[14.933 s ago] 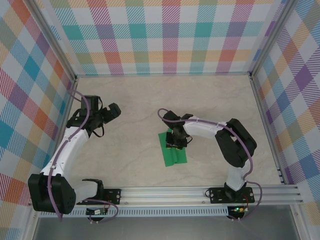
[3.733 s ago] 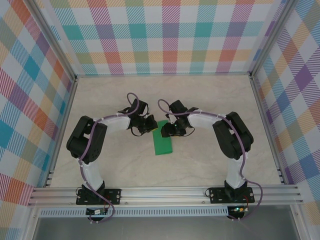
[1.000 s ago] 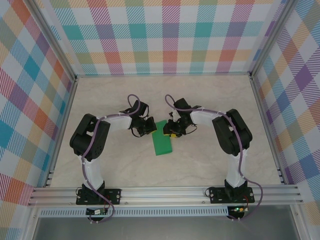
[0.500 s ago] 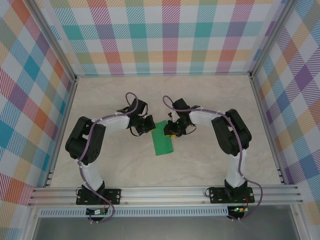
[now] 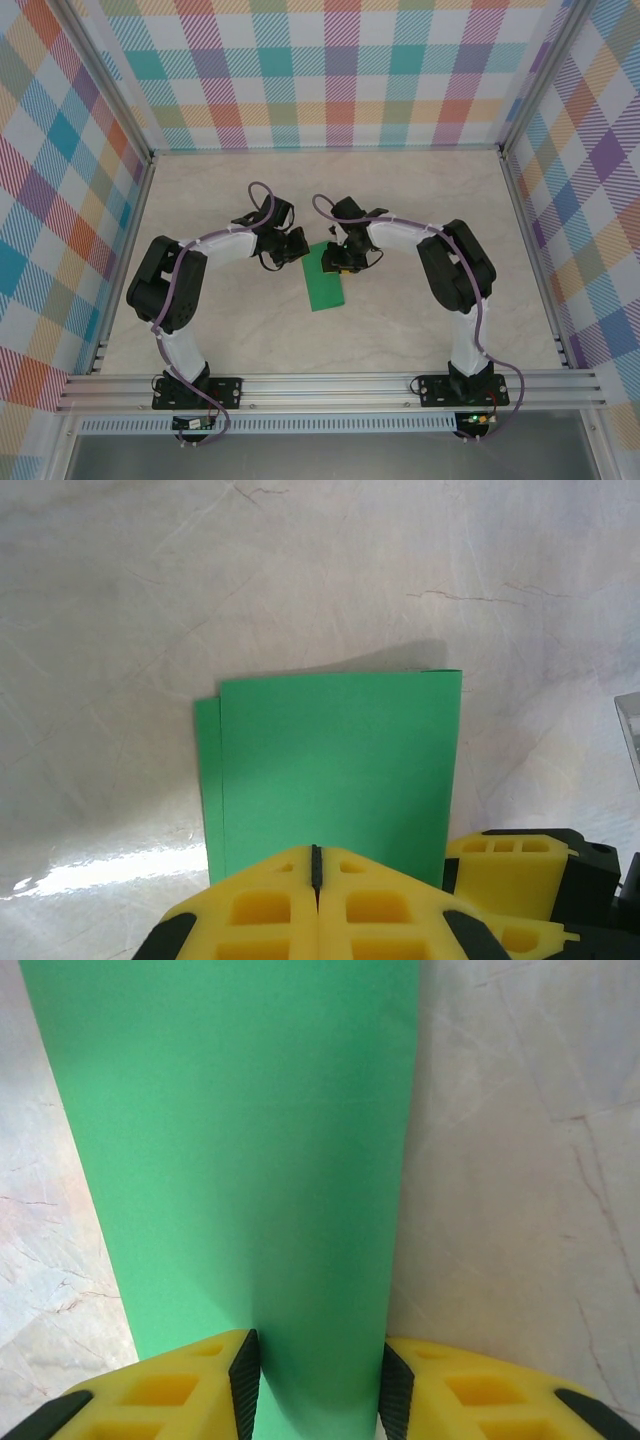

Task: Fold a paper plane with a square sheet of paper (pick it up from the middle)
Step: Fold the square sheet of paper in half at the center of the table.

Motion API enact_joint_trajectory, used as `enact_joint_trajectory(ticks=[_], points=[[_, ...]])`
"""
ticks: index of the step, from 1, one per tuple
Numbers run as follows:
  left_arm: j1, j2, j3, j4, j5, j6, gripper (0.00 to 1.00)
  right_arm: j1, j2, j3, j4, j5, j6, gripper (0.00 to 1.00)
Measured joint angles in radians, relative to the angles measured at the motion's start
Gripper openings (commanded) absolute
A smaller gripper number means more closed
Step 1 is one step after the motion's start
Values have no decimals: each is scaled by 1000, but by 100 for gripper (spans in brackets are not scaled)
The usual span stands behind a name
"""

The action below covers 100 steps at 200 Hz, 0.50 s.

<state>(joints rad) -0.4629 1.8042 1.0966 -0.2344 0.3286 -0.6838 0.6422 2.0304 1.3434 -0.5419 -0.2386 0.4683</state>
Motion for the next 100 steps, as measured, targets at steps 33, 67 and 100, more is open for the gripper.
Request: enact_joint_trajectory(ticks=[33,67,100], points=[[0,0,0,0,23,0,0,7,3,7,-7,15,-1,43],[0,3,0,1,29,0,0,19,4,13,-14,39,-13,44],[0,10,0,1,32,0,0,30,3,14,-18,66,-41,44]])
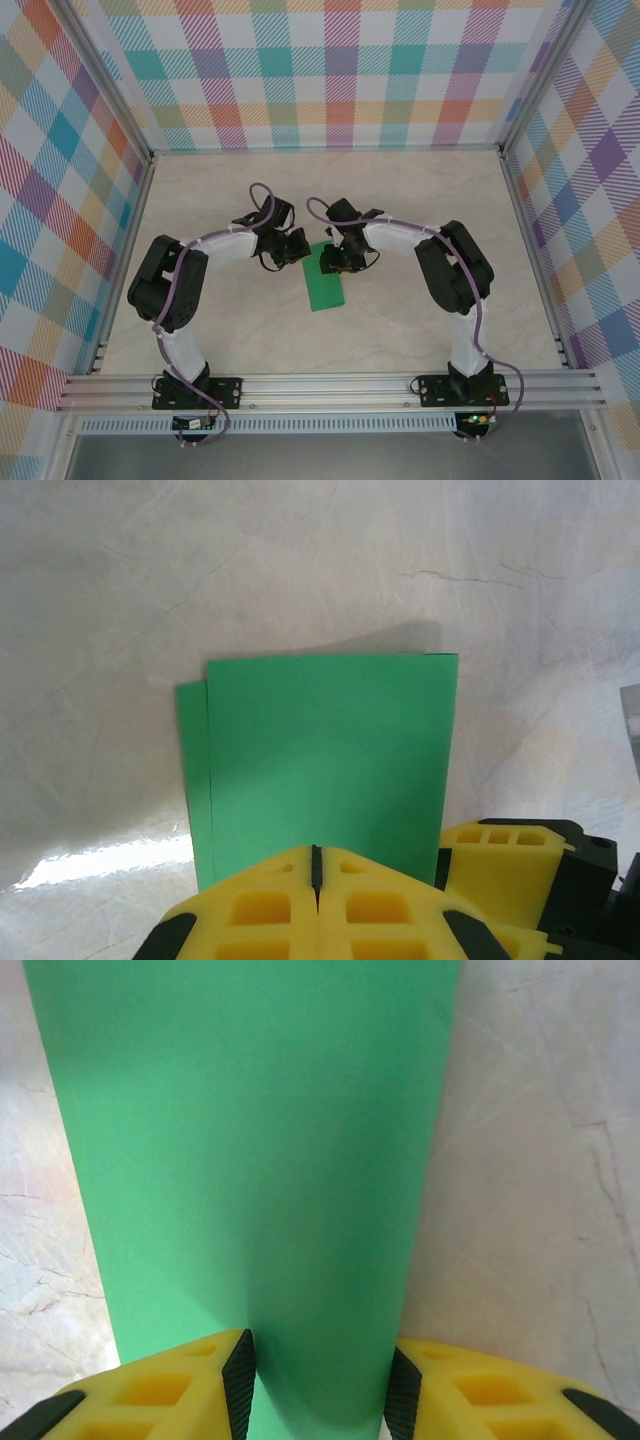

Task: Fold a paper plane with a square sheet of paper (pick it up from the middle)
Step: Fold the square sheet of paper in half at the center of the table.

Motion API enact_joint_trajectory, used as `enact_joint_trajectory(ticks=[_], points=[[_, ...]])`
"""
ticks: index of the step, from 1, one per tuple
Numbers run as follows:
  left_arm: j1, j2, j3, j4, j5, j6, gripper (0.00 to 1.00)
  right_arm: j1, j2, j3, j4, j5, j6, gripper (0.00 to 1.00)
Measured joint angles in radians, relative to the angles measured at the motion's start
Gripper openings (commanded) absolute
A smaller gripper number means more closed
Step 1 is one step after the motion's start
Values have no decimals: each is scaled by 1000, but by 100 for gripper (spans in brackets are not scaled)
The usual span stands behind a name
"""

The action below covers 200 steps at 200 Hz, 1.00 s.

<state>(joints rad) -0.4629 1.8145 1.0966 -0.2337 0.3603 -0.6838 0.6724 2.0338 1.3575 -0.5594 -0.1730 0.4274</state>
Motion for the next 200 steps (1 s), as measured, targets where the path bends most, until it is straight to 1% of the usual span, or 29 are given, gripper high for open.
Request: enact_joint_trajectory(ticks=[29,113,151,200], points=[[0,13,0,0,6,0,0,9,0,-1,0,20,-30,44],[0,16,-2,2,20,0,0,35,-15,-38,32,72,-108,48],[0,35,-10,24,40,-4,0,36,-36,-64,74,69,-122,48],[0,66,-13,20,39,-3,0,35,-55,-80,98,49,-122,49]])
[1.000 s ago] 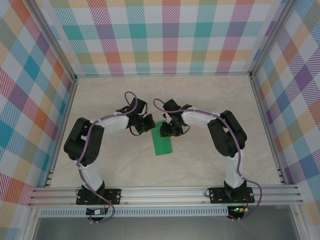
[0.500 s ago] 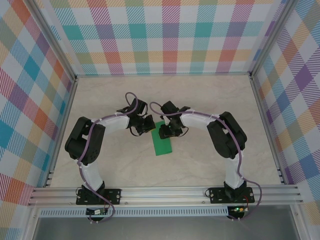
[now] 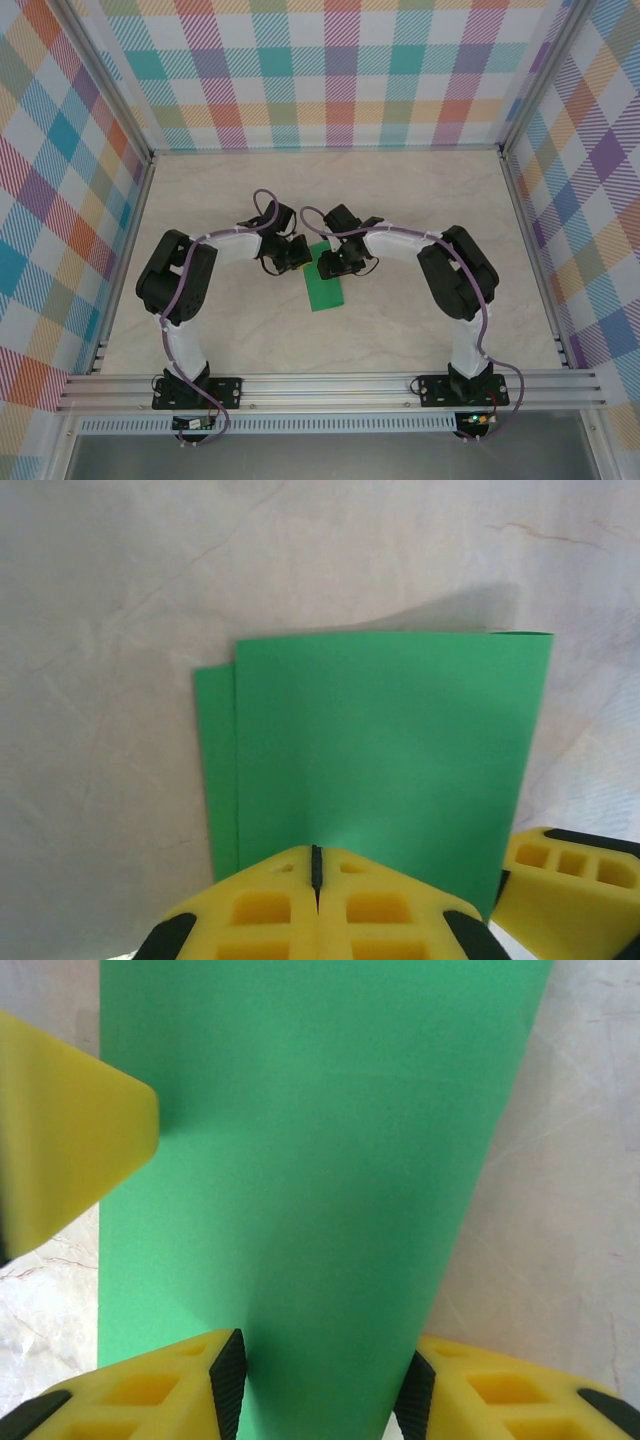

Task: Fold a paper plane with a square sheet of paper (pick it up from the middle)
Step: Fold the square sheet of paper in half at the center of the table.

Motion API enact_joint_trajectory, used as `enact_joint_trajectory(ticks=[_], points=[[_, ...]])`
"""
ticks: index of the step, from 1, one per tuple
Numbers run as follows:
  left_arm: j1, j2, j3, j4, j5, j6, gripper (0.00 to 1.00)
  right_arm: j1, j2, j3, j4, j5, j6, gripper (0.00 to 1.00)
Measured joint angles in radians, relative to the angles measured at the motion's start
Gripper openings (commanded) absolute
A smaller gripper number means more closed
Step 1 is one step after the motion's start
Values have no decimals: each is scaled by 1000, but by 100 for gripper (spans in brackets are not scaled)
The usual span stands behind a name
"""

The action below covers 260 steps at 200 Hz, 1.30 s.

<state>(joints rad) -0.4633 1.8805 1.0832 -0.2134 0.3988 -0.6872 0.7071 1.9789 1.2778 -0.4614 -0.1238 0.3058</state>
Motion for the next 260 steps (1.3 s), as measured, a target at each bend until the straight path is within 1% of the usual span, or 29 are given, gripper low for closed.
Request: enact_joint_trajectory(ticks=[26,58,89,119,145,155,186,227,260], points=[[0,5,-1,-6,-10,1,0,-18,-13,-6,11,-48,25,51],[0,5,-1,-16,-16,6,0,-76,-16,-21,38,-184,92,54],[0,2,-1,-21,-18,12,0,-137,8,-16,95,-290,150,53],[0,1,-1,-23,-19,19,0,-180,50,16,97,-370,188,52],[0,-2,-4,-24,-23,20,0,-193,74,43,102,-385,194,47],[0,-4,-6,-24,-25,20,0,-196,82,50,100,-389,196,43],[0,-6,-9,-25,-26,20,0,-198,92,54,93,-397,180,39],[0,-16,-17,-31,-31,20,0,-195,95,56,83,-381,134,37],[0,-19,-19,-37,-34,20,0,-181,97,68,63,-344,98,37]])
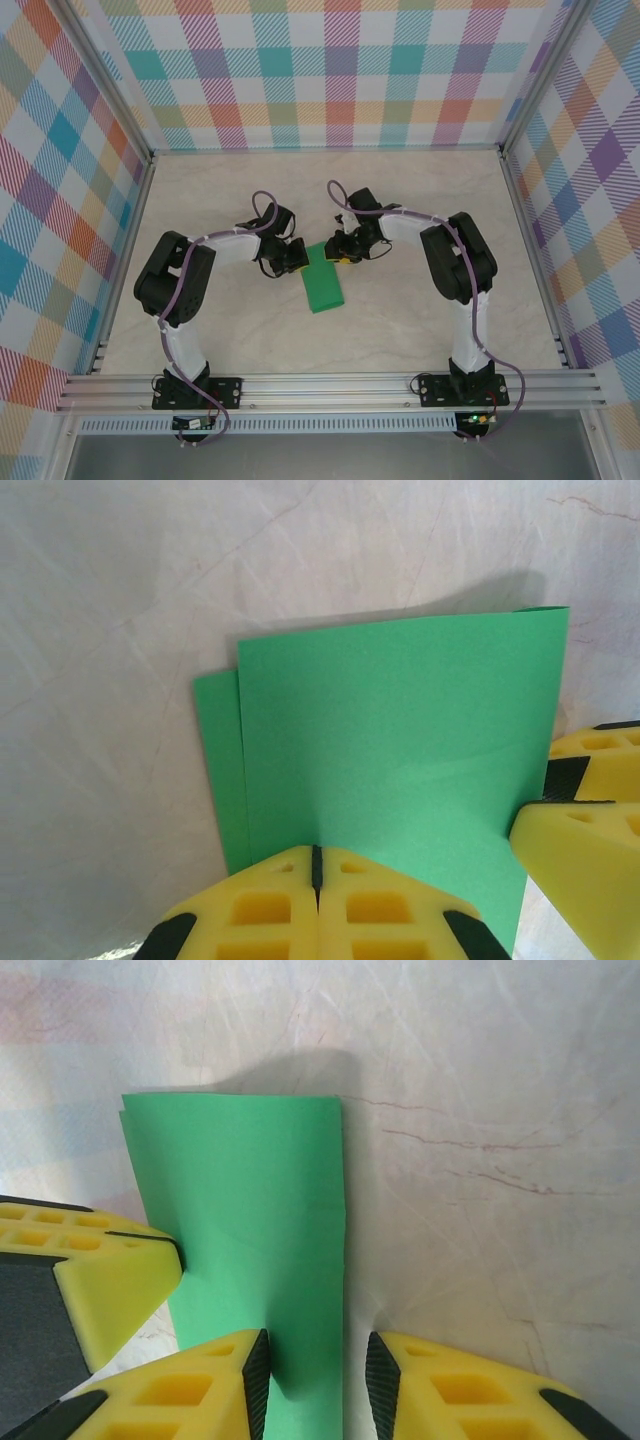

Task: Fold a paper plane with a square sheet of paper (pick it up from the middle)
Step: Fold the square sheet of paper in half at the center of the table.

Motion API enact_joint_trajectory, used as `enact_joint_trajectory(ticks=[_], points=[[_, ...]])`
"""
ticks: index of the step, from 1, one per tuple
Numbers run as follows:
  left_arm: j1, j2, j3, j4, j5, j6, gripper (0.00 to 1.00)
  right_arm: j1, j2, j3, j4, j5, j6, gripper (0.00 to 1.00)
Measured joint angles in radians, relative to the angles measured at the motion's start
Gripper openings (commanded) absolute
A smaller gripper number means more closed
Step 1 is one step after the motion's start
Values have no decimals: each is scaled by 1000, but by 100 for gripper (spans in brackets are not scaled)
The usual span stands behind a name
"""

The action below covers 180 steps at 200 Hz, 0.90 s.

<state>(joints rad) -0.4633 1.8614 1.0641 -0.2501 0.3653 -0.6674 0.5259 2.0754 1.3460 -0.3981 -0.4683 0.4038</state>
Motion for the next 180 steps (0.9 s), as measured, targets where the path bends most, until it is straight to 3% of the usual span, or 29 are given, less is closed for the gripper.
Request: enact_joint_trajectory(ticks=[83,180], points=[[0,-42,-2,-33,-9,3,0,43,0,31,-51,127,-73,33],[1,-86,-14,-35,-61,-24,0,106,-15,46,-76,285,-113,37]])
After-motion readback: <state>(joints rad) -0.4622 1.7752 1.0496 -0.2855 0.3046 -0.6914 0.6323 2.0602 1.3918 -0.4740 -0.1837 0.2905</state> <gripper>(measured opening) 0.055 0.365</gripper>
